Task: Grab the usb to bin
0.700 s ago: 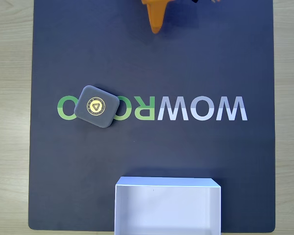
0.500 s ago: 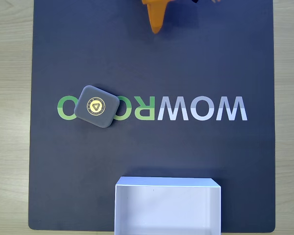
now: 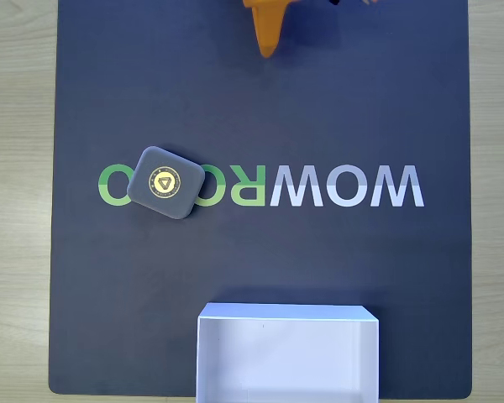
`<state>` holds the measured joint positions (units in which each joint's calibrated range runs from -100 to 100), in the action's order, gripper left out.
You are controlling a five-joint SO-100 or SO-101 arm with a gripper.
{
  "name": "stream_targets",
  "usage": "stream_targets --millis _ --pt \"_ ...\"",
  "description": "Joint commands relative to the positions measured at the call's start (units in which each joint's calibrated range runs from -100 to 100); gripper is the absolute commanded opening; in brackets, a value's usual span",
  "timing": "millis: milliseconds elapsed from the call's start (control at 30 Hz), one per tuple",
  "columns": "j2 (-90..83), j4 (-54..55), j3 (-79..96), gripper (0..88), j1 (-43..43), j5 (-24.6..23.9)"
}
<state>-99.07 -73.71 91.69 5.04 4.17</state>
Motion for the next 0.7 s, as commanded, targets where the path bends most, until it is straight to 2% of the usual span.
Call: stream_targets --millis 0,667 --pt "-0.1 0.1 0.1 1.0 0.4 -0.2" --pt "-0.1 0.1 0.1 1.0 0.3 -0.2"
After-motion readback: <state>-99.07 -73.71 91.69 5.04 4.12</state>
